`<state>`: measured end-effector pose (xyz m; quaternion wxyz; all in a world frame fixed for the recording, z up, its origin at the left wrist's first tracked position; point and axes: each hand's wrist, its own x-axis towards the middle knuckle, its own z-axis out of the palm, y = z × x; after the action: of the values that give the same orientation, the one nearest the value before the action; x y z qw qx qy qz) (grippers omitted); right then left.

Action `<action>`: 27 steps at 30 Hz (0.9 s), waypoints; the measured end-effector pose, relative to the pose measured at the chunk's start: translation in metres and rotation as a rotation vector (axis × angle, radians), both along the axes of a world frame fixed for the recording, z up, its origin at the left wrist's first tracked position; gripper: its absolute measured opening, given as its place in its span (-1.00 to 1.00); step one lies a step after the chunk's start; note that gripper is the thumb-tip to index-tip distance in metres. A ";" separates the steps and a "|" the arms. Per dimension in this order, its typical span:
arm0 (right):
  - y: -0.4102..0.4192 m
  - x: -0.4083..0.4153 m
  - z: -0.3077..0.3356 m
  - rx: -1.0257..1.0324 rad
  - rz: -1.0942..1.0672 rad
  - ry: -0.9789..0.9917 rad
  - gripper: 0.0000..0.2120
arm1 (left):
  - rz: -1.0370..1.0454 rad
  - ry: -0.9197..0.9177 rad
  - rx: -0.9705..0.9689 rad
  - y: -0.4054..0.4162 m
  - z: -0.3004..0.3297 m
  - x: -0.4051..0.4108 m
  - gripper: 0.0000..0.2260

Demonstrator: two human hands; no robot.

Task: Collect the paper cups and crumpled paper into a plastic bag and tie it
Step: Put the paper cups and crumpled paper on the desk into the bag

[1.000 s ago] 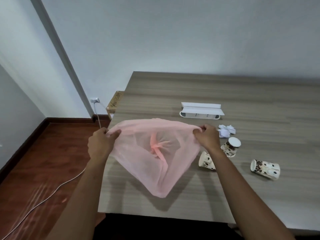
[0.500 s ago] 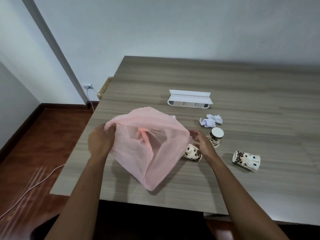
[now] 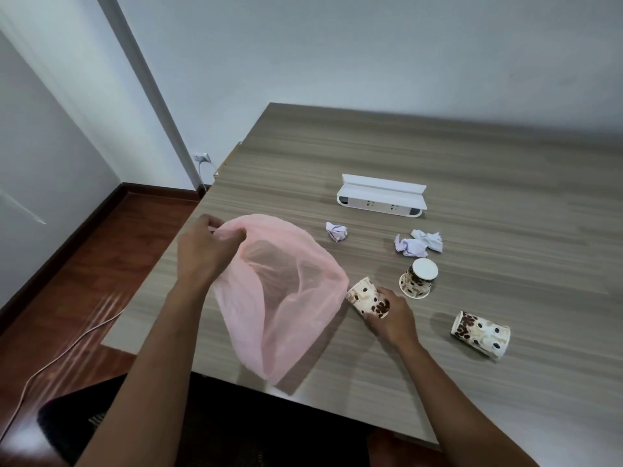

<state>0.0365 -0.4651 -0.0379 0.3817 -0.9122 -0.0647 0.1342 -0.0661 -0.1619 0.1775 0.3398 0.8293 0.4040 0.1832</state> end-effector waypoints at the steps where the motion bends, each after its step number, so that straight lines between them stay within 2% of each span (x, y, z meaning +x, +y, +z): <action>1: -0.001 -0.004 0.005 0.050 -0.060 -0.031 -0.37 | 0.015 -0.003 -0.004 -0.001 0.000 0.001 -0.80; 5: 0.003 -0.027 0.032 0.285 -0.185 -0.192 -0.43 | -0.017 -0.008 0.023 -0.001 -0.007 0.001 -0.86; 8: 0.022 -0.050 0.055 0.398 -0.085 -0.262 -0.43 | -0.071 -0.015 0.030 -0.001 -0.019 -0.003 -0.89; 14: 0.089 -0.073 0.066 0.175 0.092 -0.139 -0.42 | -0.154 -0.042 0.018 0.000 -0.029 -0.010 -0.96; 16: 0.116 -0.071 0.067 0.174 0.097 -0.054 -0.39 | -0.169 -0.047 0.021 0.004 -0.030 -0.013 -0.96; 18: 0.138 -0.068 0.069 0.265 0.151 0.121 -0.35 | -0.176 -0.045 0.009 0.007 -0.031 -0.015 -0.97; 20: 0.149 -0.067 0.069 0.374 0.254 0.228 -0.46 | -0.186 -0.044 0.003 0.010 -0.032 -0.015 -0.96; 22: 0.146 -0.066 0.067 0.428 0.288 0.159 -0.69 | -0.185 -0.055 -0.010 0.012 -0.035 -0.013 -0.94; 25: 0.131 -0.060 0.065 0.483 0.092 0.014 -0.85 | -0.157 -0.078 -0.050 0.016 -0.041 -0.005 -0.93; 27: 0.123 -0.045 0.066 0.439 -0.092 -0.150 -0.94 | -0.136 -0.082 -0.061 0.019 -0.046 0.004 -0.93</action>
<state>-0.0085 -0.3417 0.0283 0.5708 -0.8167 -0.0787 0.0311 -0.0624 -0.1432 0.1319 0.3926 0.8361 0.3378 0.1809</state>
